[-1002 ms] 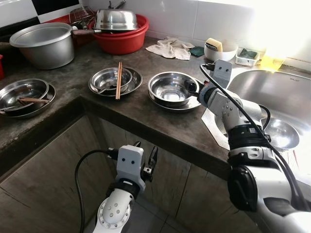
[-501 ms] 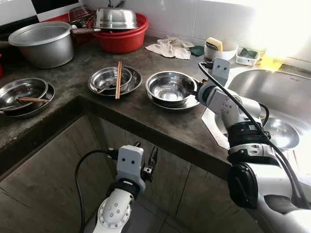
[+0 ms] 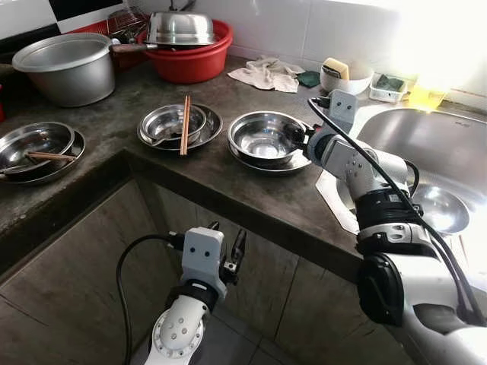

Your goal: Kitchen organization

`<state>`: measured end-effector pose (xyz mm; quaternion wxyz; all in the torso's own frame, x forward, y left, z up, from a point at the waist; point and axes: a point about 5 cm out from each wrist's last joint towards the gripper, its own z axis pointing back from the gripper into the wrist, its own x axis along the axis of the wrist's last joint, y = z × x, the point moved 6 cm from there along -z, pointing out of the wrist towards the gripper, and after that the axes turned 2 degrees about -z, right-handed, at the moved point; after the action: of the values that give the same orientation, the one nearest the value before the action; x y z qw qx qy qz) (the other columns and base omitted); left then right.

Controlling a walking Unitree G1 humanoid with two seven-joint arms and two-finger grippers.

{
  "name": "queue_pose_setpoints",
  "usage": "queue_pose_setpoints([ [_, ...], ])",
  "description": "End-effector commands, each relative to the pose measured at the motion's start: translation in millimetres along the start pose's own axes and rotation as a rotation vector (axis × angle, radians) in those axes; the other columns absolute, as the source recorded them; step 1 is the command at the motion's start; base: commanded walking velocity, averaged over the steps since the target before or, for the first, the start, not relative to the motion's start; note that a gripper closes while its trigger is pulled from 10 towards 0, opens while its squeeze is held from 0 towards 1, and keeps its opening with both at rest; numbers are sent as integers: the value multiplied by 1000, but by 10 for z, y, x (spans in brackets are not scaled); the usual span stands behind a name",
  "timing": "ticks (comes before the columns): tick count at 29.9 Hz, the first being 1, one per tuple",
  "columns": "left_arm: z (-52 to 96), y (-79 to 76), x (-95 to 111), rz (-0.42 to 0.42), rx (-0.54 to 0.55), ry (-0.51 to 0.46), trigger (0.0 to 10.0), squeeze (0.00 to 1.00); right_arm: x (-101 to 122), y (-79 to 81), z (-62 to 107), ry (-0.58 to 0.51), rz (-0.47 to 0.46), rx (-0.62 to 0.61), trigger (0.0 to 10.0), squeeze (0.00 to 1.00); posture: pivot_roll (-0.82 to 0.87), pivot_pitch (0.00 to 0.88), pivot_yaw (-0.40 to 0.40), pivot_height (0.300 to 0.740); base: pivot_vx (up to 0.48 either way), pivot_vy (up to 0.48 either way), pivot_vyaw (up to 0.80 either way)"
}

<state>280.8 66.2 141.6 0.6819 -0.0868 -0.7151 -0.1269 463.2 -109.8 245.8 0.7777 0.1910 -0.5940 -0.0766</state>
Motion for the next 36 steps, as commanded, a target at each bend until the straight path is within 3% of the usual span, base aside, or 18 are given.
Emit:
queue_pose_setpoints([
  [1, 16, -6, -30, 1, 0, 12, 10000, 0, 76, 103, 21, 4, -1, 22, 10000, 0, 95, 111, -23, 740, 0, 0, 0],
  [8, 17, -11, -37, 1, -3, 15, 10000, 0, -199, 115, 20, 172, -4, 14, 10000, 0, 93, 104, -21, 740, 0, 0, 0],
  [13, 15, -15, -41, 2, -4, 15, 10000, 0, -331, 129, 14, 259, -112, 11, 10000, 0, 93, 102, -25, 740, 0, 0, 0],
  [14, 15, -16, -44, 1, -4, 16, 10000, 0, -369, 135, 6, 289, -161, 7, 9529, 0, 92, 99, -23, 740, 0, 0, 0],
  [15, 14, -19, -45, 1, -3, 16, 10000, 0, -380, 139, 0, 302, -199, 7, 1922, 0, 96, 100, -28, 740, 0, 0, 0],
  [16, 14, -19, -45, 1, -3, 16, 10000, 0, -385, 141, 0, 309, -215, 6, 1922, 0, 96, 100, -28, 740, 0, 0, 0],
  [17, 15, -19, -46, 1, -2, 16, 10000, 0, -386, 138, 1, 310, -229, 0, 0, 0, 98, 98, -28, 740, 0, 0, 0],
  [18, 9, -8, 46, -34, 3, -55, 10000, 0, -385, 137, 5, 310, -241, -6, 0, 0, 100, 100, -31, 740, 0, 0, 0],
  [20, 17, -6, 54, -46, 6, -69, 10000, 0, -389, 141, 7, 312, -257, -8, 0, 0, 100, 100, -31, 740, 0, 0, 0],
  [21, 32, -15, -58, -16, 5, 6, 10000, 0, -395, 145, 8, 316, -273, -11, 0, 0, 100, 100, -31, 740, 0, 0, 0],
  [22, 32, -18, -63, -9, 4, 19, 10000, 0, -383, 127, -2, 308, -287, -20, 0, 0, 99, 103, -29, 740, 0, 0, 0],
  [32, 13, -18, -41, -3, 2, 8, 10000, 0, -293, 50, -22, 248, -452, -55, 0, 0, 97, 109, -25, 740, 0, 0, 0],
  [36, 5, -8, -39, -1, 3, 13, 10000, 0, -196, 60, -14, 157, -595, -19, 0, 0, 97, 109, -24, 740, 0, 0, 0],
])
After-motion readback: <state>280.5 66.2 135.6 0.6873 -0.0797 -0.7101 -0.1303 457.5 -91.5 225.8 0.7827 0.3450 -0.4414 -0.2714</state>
